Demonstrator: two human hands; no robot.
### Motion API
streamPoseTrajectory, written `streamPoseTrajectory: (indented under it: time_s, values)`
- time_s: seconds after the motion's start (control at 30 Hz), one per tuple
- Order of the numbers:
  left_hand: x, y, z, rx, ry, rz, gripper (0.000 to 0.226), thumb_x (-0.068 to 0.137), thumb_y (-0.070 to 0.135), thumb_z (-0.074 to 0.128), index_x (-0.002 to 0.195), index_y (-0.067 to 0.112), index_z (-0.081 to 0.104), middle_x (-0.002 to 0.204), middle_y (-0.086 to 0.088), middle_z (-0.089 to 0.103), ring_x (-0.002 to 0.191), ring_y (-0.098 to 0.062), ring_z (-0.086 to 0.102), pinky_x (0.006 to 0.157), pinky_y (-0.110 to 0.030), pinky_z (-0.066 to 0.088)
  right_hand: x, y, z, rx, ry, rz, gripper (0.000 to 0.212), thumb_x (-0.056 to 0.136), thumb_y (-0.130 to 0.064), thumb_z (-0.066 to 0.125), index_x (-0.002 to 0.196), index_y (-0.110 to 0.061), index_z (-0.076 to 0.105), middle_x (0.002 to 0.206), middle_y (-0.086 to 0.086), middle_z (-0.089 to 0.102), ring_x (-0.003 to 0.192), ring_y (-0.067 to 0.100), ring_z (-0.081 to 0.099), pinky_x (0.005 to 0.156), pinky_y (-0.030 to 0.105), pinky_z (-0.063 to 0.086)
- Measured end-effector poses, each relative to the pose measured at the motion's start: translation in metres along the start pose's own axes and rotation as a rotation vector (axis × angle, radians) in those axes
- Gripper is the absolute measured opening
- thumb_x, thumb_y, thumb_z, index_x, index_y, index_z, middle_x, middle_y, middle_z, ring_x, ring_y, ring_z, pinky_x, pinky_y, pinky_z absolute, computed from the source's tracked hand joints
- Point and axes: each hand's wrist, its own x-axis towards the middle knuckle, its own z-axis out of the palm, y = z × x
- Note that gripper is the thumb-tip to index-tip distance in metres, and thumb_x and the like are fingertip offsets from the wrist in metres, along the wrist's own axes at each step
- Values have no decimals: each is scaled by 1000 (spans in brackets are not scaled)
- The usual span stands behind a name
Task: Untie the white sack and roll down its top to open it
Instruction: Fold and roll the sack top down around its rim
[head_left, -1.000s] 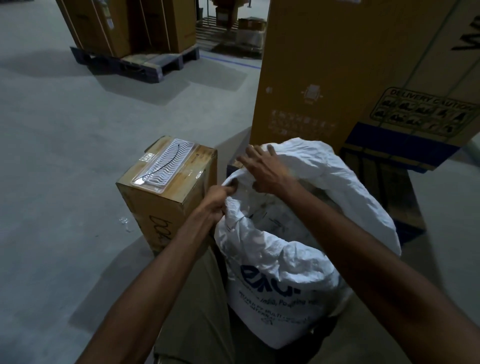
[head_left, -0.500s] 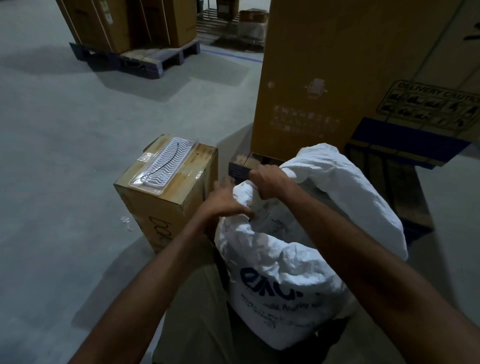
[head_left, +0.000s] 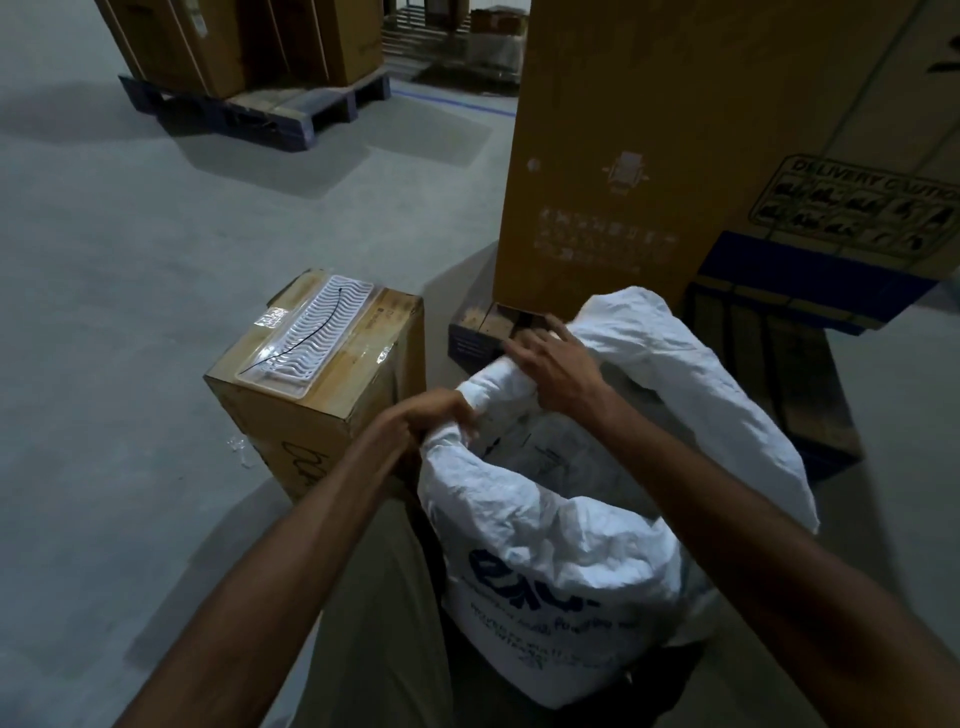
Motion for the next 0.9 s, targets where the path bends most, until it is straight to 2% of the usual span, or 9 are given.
streamPoseTrajectory:
  time_s: [0.13,0.27,0.47,0.53,0.6,0.67,0.7,0.77,0.9]
  values:
    - [14,8,14,646,322,114,81,72,47,87,138,15,51,128,-12,60,99,-26,56,87,-37,47,-9,3,-6,188,-107,178,38,81,-26,79,115,-18,64,110,8,68,95,26,65,79,37,55]
    - [7,23,26,1189,587,498,78,71,42,80,132,15,41,122,-14,54,105,-36,60,94,-50,45,0,3,-20,267,-275,218,48,76,-22,85,118,-13,63,110,8,65,90,23,59,71,34,46]
    - [15,40,39,946,409,457,34,81,31,74,110,17,62,100,-5,70,89,-27,69,76,-34,53,6,17,-24,373,-310,208,63,71,-19,88,128,-16,63,121,10,64,102,27,60,76,34,48]
    - [22,46,30,753,203,310,53,68,33,87,111,14,65,95,-8,67,85,-26,66,77,-35,56,-4,20,-14,266,-130,105,72,72,-20,85,138,-20,57,131,10,61,116,28,57,92,38,48]
    - [25,51,21,569,-3,198,86,40,39,100,115,12,65,92,-10,64,78,-21,61,74,-34,53,-13,24,1,17,-12,62,88,69,-25,87,147,-22,46,142,10,51,134,31,45,119,49,27]
    - [30,52,9,540,-148,155,61,65,32,93,116,11,66,97,-9,66,80,-18,60,70,-31,50,-19,31,11,-14,21,152,81,72,-26,85,144,-22,49,140,10,55,138,31,46,125,52,7]
    - [32,52,5,558,-165,160,48,76,30,86,115,9,66,101,-8,67,82,-18,62,69,-29,50,-21,35,14,53,-3,206,66,77,-25,82,137,-21,55,132,10,62,129,29,55,125,50,14]
    - [39,52,3,662,-91,251,56,78,37,83,121,8,62,117,-13,67,96,-24,64,74,-33,50,-23,42,12,179,-129,310,40,85,-25,74,122,-18,61,118,10,67,108,28,65,106,45,45]
    - [38,58,47,1121,321,517,97,76,44,82,150,12,29,147,-23,39,134,-43,41,108,-58,37,-11,45,-6,325,-298,382,53,76,-32,84,120,-12,63,120,12,65,107,33,64,82,40,50]
